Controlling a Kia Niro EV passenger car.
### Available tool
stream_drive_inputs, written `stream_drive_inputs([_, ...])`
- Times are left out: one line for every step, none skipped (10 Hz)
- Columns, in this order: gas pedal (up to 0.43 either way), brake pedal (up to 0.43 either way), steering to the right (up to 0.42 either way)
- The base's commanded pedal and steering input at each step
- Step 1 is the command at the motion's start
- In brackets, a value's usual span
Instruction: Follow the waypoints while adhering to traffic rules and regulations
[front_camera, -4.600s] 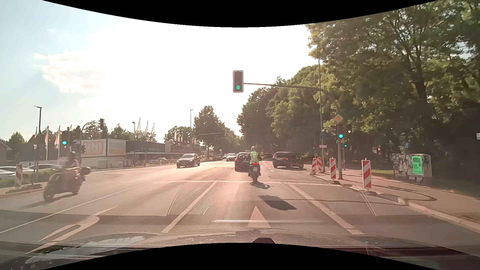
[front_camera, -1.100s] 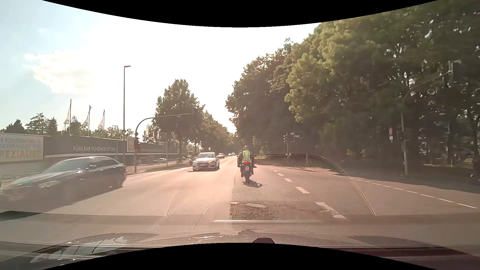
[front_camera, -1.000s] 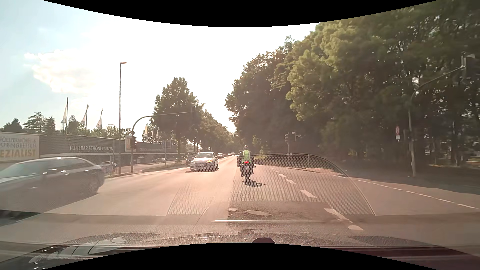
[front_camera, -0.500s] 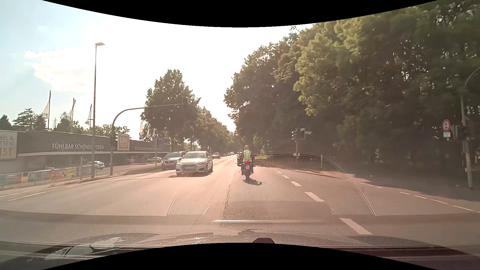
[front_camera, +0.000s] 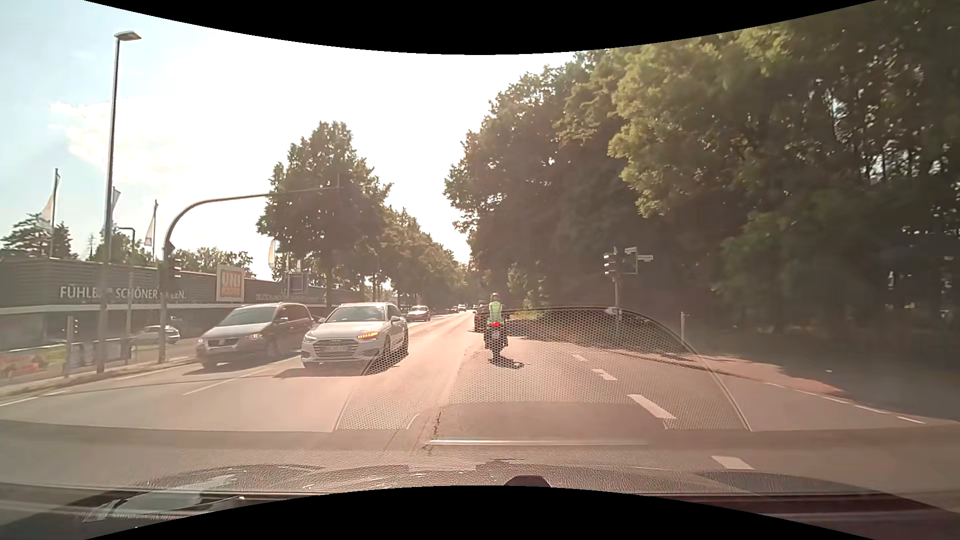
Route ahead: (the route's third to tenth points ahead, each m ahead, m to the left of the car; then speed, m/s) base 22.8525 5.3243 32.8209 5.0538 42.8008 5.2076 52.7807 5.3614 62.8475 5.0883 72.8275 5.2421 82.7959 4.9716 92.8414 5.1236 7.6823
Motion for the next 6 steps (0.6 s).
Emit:
stream_drive_inputs([0.209,0.0,-0.002])
stream_drive_inputs([0.209,0.0,-0.002])
stream_drive_inputs([0.209,0.0,-0.002])
stream_drive_inputs([0.209,0.0,-0.002])
stream_drive_inputs([0.209,0.0,-0.002])
stream_drive_inputs([0.22,0.0,-0.002])
